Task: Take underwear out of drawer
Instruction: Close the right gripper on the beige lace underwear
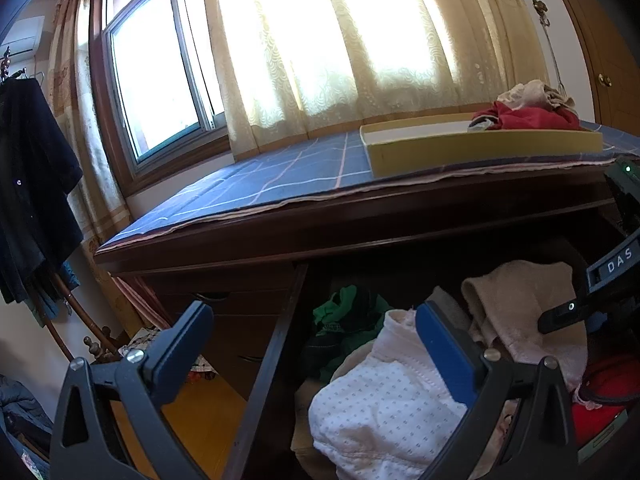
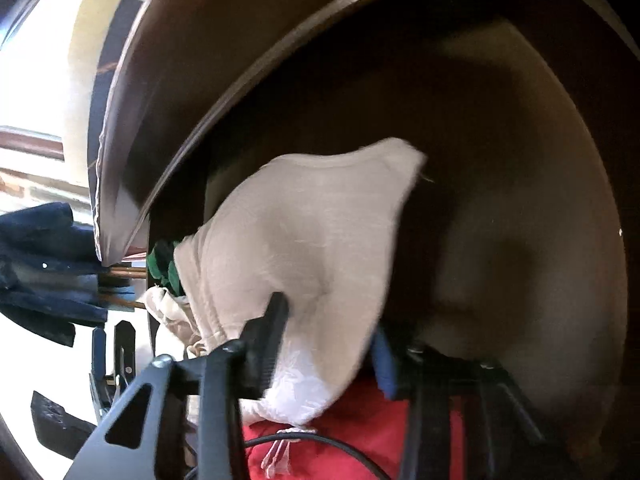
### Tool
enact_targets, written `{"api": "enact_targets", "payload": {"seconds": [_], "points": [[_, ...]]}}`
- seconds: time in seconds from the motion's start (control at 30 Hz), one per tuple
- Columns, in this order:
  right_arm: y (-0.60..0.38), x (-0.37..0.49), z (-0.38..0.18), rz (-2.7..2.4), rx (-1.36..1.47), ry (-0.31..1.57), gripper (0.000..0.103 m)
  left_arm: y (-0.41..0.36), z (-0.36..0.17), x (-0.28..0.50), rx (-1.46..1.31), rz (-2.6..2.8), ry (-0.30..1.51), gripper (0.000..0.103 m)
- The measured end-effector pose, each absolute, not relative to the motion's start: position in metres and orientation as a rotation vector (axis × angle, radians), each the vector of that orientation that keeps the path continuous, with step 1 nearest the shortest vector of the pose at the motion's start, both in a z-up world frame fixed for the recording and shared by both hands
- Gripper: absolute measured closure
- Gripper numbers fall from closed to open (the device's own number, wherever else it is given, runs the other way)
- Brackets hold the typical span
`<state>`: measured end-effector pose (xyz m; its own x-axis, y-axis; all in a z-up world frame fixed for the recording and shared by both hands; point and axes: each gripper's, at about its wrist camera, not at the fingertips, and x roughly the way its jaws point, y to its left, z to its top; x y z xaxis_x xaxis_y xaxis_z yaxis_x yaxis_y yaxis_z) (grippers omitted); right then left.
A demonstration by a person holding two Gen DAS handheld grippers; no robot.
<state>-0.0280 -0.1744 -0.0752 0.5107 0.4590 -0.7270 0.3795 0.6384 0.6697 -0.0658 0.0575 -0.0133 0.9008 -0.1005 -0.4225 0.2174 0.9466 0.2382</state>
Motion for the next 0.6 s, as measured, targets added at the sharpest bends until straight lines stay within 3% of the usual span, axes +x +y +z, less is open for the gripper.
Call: {"api": "enact_targets", "payload": {"seconds": [0.4,0.43,0.53,0.6], "points": [[-0.17,-0.015,-0.102,0.011,1.094,1.138,0.05,0.058,-0.012,-0.067,0.285,-0.167,0.414,0.0],[-0.166,-0.011,-0.1,0.034,1.059,1.136,0.052,0.058,-0.013,-0.066,0.285,-0.167,0.417,0.0],[-0.16,-0.01,-0.093,0.068,1.022,1.113,0.072,0.058,-0.013,-0.067,0.286,-0.169,0.413,0.0],[-0.162,-0.015,-0.089,0.086,1.005,1.086,0.078,0.058,-0.014,-0.068,0.287,-0.171,0.41,0.0]]}}
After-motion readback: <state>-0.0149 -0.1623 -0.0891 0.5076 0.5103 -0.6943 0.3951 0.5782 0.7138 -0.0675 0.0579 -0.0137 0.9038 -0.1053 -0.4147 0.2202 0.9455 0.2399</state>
